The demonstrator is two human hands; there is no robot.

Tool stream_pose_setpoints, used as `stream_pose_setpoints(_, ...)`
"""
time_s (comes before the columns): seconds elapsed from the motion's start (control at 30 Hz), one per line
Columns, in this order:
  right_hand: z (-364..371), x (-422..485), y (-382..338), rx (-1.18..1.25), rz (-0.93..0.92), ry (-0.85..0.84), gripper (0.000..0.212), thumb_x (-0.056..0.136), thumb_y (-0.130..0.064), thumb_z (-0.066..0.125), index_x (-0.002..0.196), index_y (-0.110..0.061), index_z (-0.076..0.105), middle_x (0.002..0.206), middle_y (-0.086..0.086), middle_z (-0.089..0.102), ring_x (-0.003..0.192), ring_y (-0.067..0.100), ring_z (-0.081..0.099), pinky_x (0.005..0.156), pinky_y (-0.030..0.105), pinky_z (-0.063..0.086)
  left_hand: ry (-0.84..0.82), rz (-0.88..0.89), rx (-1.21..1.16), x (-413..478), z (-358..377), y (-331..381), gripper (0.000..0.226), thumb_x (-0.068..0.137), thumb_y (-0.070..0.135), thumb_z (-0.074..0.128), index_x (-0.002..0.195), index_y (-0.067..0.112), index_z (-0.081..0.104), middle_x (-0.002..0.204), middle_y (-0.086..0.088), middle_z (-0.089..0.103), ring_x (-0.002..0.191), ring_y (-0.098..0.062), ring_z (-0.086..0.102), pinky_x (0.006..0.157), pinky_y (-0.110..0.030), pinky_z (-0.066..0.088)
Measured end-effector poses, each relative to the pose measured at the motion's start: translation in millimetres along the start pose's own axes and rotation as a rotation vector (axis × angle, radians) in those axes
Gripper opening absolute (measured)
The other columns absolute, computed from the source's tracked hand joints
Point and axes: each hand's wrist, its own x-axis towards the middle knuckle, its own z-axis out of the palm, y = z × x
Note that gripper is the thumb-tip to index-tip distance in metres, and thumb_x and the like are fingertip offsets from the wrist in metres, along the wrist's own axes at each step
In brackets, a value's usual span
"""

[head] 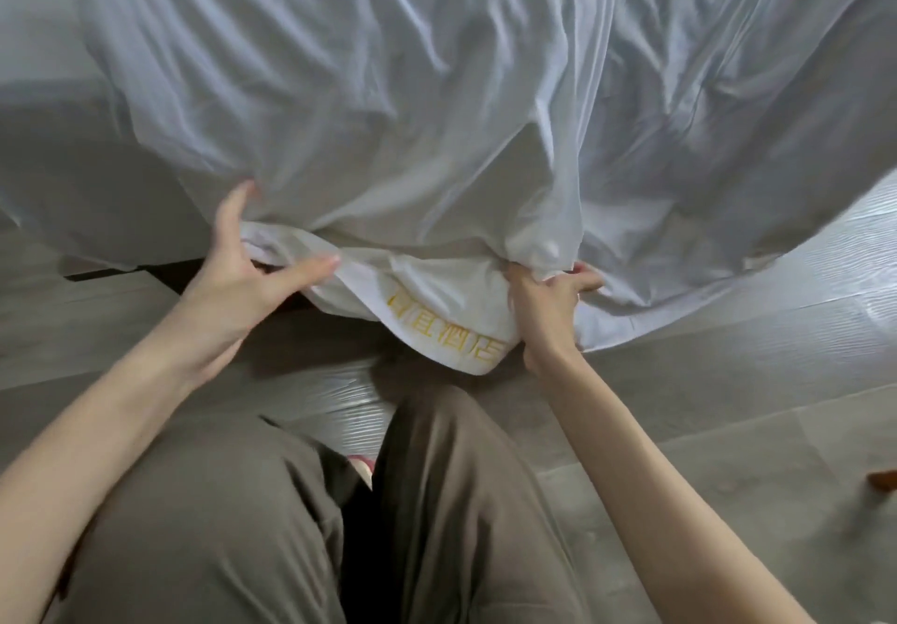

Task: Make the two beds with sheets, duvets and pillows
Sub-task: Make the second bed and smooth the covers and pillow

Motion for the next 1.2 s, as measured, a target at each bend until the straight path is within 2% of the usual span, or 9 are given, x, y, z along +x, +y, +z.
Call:
stream_pose_setpoints(0.13, -14, -7, -32, -0.031, -0.023, -0.105, 0.039, 0.085, -0.018, 0.065, 0.108, -0.013, 0.034, 0.100, 0.000, 0.054, 0.088, 0.011, 0.058, 0.069, 0.025, 0.049, -0.351, 0.464, 0.650, -16, 33, 7, 0.109, 0.049, 0.051, 0.086, 0.143, 0.053, 0.032, 0.158, 0.002, -0.028, 0.150, -0.019, 0.001, 0.120, -0.028, 0.018)
stream_pose_setpoints(0.27, -28, -9, -61, 0.123, -0.007, -0.204, 0.047, 0.080, -0.017, 0.068, 0.116, -0.008, 0.040, 0.115, 0.012, 0.059, 0.098, 0.023, 0.066, 0.072, 0.032, 0.058, -0.461, 0.625, 1.281, -20, 97, -4, 0.147, 0.050, 0.046, 0.092, 0.141, 0.057, -0.022, 0.142, 0.002, -0.054, 0.138, -0.043, -0.034, 0.111, -0.065, 0.005)
stream_pose_setpoints(0.47, -54, -17, -82, 0.159, -0.059, -0.287, 0.062, 0.077, -0.021, 0.070, 0.129, -0.003, 0.041, 0.119, 0.019, 0.062, 0.102, 0.028, 0.068, 0.083, 0.050, 0.058, 0.054, 0.934, 1.092, 2, 151, -23, 0.085, 0.084, 0.037, 0.065, 0.147, 0.037, 0.007, 0.150, -0.015, 0.035, 0.139, -0.044, 0.030, 0.104, -0.066, 0.029)
stream_pose_setpoints(0.57, -59, -20, -85, 0.135, -0.126, -0.207, 0.053, 0.084, -0.019, 0.071, 0.123, -0.008, 0.037, 0.116, 0.010, 0.060, 0.104, 0.022, 0.066, 0.089, 0.050, 0.055, 0.120, 1.089, 1.113, 18, 139, -6, 0.069, 0.083, 0.028, 0.068, 0.140, 0.035, 0.030, 0.111, -0.004, 0.067, 0.085, -0.029, 0.068, 0.063, -0.040, 0.054)
stream_pose_setpoints(0.67, -54, -25, -77, 0.120, -0.267, -0.143, 0.042, 0.093, -0.030, 0.062, 0.116, -0.019, 0.030, 0.103, -0.001, 0.062, 0.097, 0.014, 0.066, 0.087, 0.041, 0.056, -0.012, 1.055, 1.084, 22, 126, 16, 0.061, 0.082, 0.034, 0.053, 0.139, 0.040, 0.032, 0.102, 0.000, 0.070, 0.069, -0.030, 0.067, 0.049, -0.034, 0.048)
stream_pose_setpoints(0.8, -47, -33, -46, -0.243, -0.731, -0.105, 0.065, 0.087, -0.055, 0.060, 0.126, -0.022, 0.020, 0.115, 0.008, 0.059, 0.107, 0.020, 0.060, 0.094, 0.038, 0.048, -0.107, 0.919, 1.059, 31, 118, 39, 0.068, 0.078, 0.021, 0.057, 0.138, 0.044, 0.035, 0.094, -0.006, 0.071, 0.083, -0.037, 0.065, 0.062, -0.030, 0.036)
stream_pose_setpoints(0.93, -56, -15, -29, -0.687, -1.320, 0.092, 0.089, 0.077, -0.037, 0.081, 0.138, -0.027, 0.018, 0.135, 0.023, 0.035, 0.123, 0.041, 0.039, 0.112, 0.041, 0.027, -0.299, 0.597, 0.973, 50, 110, 63, 0.065, 0.069, 0.032, 0.056, 0.134, 0.033, 0.052, 0.118, -0.004, 0.068, 0.109, -0.031, 0.061, 0.083, -0.036, 0.047)
stream_pose_setpoints(1.1, -52, 3, -59, -1.046, -1.278, 0.045, 0.102, 0.076, -0.016, 0.080, 0.147, -0.049, 0.013, 0.159, 0.005, -0.003, 0.143, 0.050, -0.004, 0.109, 0.067, 0.024, -0.434, 0.421, 0.940, 59, 115, 75, 0.036, 0.069, 0.030, 0.065, 0.104, 0.020, 0.064, 0.097, -0.001, 0.069, 0.097, -0.024, 0.063, 0.081, -0.036, 0.050)
stream_pose_setpoints(1.2, -48, 25, -74, -1.081, -1.212, -0.075, 0.094, 0.079, -0.007, 0.072, 0.149, -0.045, 0.022, 0.162, -0.004, 0.008, 0.143, 0.047, 0.007, 0.103, 0.066, 0.030, -0.421, 0.367, 0.956, 63, 115, 73, 0.042, 0.054, 0.034, 0.055, 0.089, 0.014, 0.067, 0.088, -0.009, 0.071, 0.088, -0.029, 0.065, 0.076, -0.036, 0.052)
